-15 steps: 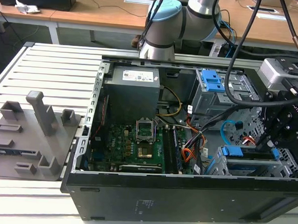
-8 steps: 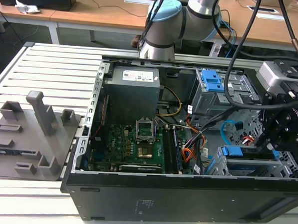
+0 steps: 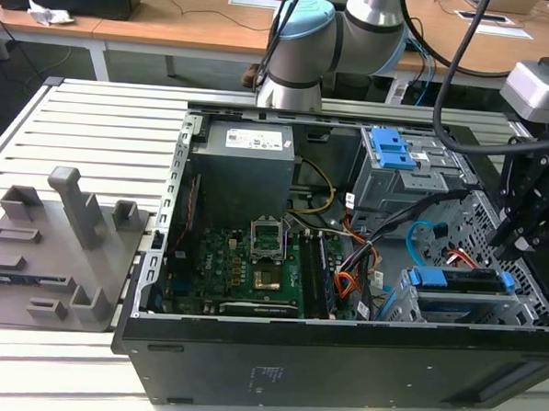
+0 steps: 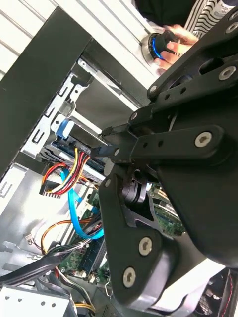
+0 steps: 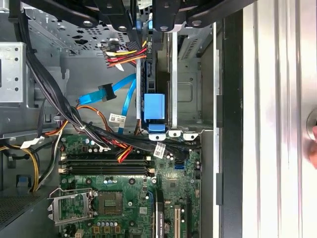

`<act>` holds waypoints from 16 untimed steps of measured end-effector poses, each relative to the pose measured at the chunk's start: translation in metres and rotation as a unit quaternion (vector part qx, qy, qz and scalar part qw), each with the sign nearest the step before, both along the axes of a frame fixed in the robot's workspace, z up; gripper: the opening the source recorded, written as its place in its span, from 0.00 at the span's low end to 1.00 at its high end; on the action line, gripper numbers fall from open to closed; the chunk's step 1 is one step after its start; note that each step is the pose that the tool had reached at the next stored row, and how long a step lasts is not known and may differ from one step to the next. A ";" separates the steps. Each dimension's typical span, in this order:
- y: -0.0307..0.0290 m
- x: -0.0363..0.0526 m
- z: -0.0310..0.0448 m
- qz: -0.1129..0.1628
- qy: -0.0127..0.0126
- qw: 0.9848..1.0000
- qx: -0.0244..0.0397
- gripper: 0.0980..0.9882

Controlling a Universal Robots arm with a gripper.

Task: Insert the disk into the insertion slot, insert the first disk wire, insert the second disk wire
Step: 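Insert the first disk wire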

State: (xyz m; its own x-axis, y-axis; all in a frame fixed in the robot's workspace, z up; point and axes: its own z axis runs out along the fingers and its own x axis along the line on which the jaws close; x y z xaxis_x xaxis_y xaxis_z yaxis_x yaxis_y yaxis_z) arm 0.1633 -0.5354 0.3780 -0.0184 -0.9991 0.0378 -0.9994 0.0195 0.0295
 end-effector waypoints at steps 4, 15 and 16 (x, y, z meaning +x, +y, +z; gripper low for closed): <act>0.0000 0.0000 0.0001 0.000 0.000 1.000 0.000 0.14; -0.0012 -0.0123 -0.0053 0.000 0.000 1.000 0.000 0.01; -0.0012 -0.0146 -0.0056 0.000 0.000 1.000 0.000 0.01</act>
State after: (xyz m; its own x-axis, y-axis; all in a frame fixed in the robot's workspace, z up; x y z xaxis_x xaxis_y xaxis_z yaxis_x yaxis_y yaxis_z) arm 0.1486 -0.5366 0.3724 -0.0184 -0.9991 0.0381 -0.9994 0.0196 0.0295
